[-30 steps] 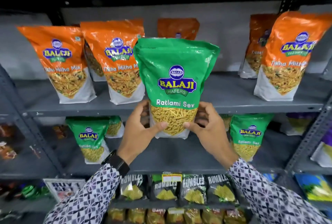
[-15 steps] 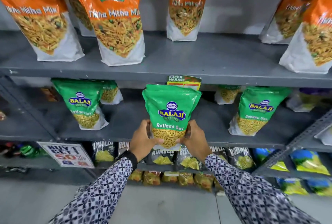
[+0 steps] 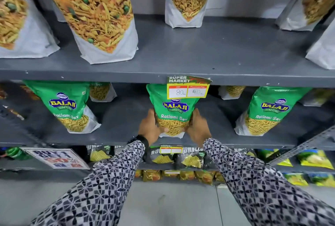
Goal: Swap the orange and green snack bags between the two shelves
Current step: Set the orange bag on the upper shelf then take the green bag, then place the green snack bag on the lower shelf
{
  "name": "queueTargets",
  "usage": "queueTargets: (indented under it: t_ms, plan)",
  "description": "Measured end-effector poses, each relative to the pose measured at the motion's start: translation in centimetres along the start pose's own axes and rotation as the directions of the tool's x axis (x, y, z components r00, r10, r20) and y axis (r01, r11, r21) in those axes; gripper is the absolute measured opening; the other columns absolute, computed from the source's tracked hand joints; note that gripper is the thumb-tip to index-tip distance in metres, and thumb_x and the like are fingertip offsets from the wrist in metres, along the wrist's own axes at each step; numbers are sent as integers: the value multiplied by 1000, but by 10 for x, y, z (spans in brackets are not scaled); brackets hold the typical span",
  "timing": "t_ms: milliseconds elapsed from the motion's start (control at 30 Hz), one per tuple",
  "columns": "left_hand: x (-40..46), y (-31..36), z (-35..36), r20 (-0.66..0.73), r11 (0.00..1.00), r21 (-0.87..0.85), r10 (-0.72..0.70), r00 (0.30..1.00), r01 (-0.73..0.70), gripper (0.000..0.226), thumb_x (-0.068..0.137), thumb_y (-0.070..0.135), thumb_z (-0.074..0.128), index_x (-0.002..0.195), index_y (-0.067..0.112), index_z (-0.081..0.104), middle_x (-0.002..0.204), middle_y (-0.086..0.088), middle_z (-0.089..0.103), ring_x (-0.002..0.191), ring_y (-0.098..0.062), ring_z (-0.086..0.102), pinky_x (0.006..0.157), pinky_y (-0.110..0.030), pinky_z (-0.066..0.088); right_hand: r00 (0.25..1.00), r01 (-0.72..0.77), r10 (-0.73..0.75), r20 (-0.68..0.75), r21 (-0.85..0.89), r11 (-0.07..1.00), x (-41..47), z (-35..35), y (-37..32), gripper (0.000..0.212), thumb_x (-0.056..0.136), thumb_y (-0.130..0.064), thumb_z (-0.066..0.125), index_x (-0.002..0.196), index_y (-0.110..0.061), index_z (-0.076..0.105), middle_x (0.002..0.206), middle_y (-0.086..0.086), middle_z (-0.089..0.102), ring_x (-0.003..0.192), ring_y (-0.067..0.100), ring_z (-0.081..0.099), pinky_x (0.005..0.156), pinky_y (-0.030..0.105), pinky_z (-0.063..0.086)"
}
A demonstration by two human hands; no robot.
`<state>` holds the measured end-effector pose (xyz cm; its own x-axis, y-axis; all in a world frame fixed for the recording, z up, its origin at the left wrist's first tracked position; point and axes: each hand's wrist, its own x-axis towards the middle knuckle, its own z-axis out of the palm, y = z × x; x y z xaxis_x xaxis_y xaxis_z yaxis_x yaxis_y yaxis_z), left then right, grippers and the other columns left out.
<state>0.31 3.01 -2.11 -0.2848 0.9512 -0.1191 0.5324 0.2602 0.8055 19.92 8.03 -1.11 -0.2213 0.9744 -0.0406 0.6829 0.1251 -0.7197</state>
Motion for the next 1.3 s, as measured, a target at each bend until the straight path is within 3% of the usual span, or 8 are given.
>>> queueTargets:
  t_ms: [300,433,600,767,867,1000,1167,1300]
  plan:
    - [-6,0,-1,34,1000,12,-25,999,25,77,76,19,91,136,19,42,130,-4,72,118,-29,70,99,-49,58,998,-37,37,-52,4,999,-6,3,6,45,81,-11,82,110,-11,48,96,8,73,86,35,69,69,34,45]
    - [-33,5,-15,-56,997,-68,-46,997,42,88,83,22,87,156,19,37,137,-1,65,122,-23,67,104,-44,55,983,-64,83,-164,118,991,-30,-9,-6,38,80,-6,82,101,-19,52,98,1,69,94,29,70,76,37,55]
    - [-80,34,-56,-251,969,-206,79,965,-133,42,92,18,76,133,22,66,125,4,72,95,1,70,91,-23,57,980,163,-113,-166,332,929,-79,-38,-46,30,84,-9,82,96,-24,59,97,-1,69,90,15,68,83,32,60]
    - [-98,83,-123,-512,869,-273,232,827,-413,24,94,9,73,116,15,73,107,5,76,88,7,70,83,-11,53,885,454,-372,-280,341,823,-93,-78,-126,24,87,-7,78,98,-24,64,99,-3,71,93,9,69,81,19,57]
    - [-95,109,-163,-659,832,-183,291,694,-523,23,95,11,72,118,12,71,106,-1,73,91,-2,70,81,-9,51,791,599,-485,-373,314,736,-77,-97,-179,21,88,-10,77,102,-20,65,97,-1,71,90,10,70,81,21,59]
    - [-74,124,-211,-774,834,-130,253,580,-537,38,94,22,73,130,19,63,126,-4,66,104,-16,67,88,-26,57,742,657,-550,-384,249,712,-36,-108,-234,34,85,-12,81,114,-13,62,103,5,70,94,19,70,85,27,60]
    - [-54,127,-246,-553,866,-276,213,806,-418,74,89,30,81,152,20,43,147,-2,58,133,-21,59,109,-42,51,886,460,-456,-81,277,844,17,-102,-266,89,83,-25,87,155,-17,35,151,10,53,136,27,55,112,45,49]
    - [-50,134,-248,-464,866,-262,274,842,-426,68,91,23,80,150,18,46,141,0,63,129,-20,61,106,-38,50,888,437,-460,19,278,855,37,-86,-274,94,78,-29,89,155,-21,35,157,7,51,141,29,53,115,54,47]
